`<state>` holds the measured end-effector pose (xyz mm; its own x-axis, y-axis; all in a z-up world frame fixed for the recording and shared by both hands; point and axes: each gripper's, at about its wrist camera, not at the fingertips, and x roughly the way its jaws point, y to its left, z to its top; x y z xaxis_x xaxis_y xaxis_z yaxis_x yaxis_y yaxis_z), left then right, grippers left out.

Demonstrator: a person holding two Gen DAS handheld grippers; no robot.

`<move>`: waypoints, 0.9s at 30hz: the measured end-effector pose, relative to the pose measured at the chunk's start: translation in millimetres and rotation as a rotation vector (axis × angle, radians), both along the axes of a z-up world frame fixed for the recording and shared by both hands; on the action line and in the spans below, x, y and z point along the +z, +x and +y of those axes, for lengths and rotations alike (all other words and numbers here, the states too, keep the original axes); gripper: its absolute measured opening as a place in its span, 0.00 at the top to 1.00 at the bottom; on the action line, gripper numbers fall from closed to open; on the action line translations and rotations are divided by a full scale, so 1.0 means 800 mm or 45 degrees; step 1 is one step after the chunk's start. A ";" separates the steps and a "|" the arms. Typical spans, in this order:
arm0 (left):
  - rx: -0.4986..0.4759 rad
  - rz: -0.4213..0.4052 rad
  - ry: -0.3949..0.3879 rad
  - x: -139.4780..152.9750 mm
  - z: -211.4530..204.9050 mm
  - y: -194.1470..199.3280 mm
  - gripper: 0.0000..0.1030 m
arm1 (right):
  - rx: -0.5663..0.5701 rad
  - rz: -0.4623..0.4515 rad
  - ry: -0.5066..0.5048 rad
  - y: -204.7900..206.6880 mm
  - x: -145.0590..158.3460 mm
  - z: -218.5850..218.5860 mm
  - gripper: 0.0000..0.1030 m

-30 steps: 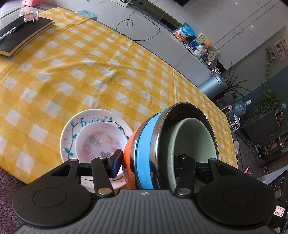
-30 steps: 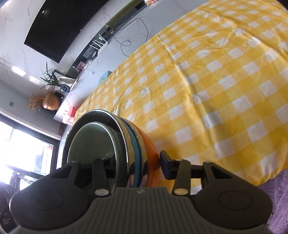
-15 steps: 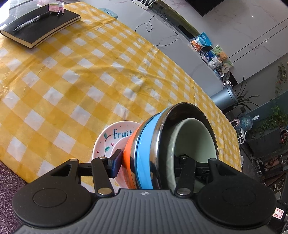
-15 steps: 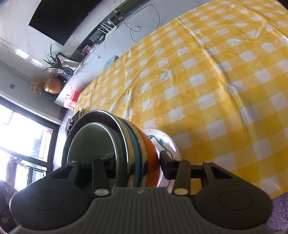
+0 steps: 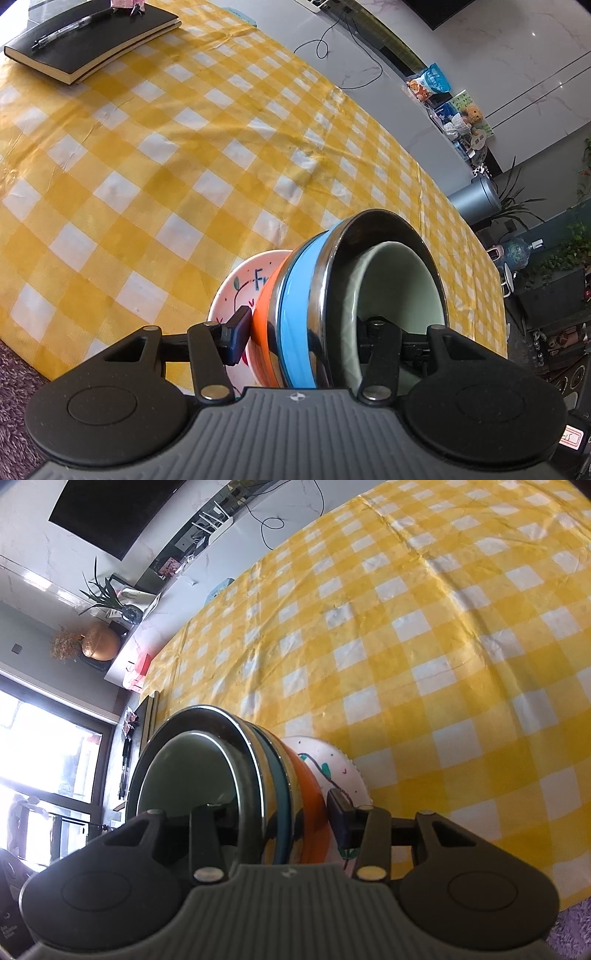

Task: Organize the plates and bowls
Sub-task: 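Lower the bowl stack onto the Fruity plate stack with both tools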

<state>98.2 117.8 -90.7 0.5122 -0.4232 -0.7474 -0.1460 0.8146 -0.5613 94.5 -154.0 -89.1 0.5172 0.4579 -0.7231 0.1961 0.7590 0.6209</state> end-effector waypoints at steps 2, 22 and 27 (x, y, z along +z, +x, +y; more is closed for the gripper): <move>-0.002 -0.007 0.004 0.000 -0.001 0.002 0.45 | -0.001 -0.005 0.000 0.002 -0.001 0.000 0.58; -0.025 -0.144 0.129 0.020 -0.006 -0.005 0.32 | -0.020 -0.062 -0.087 -0.002 0.007 0.000 0.37; -0.020 -0.232 0.244 0.042 -0.011 -0.016 0.27 | -0.042 -0.084 -0.114 -0.007 0.019 -0.004 0.31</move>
<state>85.0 109.1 -56.9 0.6403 -0.2916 -0.7106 -0.0429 0.9101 -0.4121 89.2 -157.6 -74.2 0.5791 0.3748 -0.7240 0.1829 0.8057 0.5634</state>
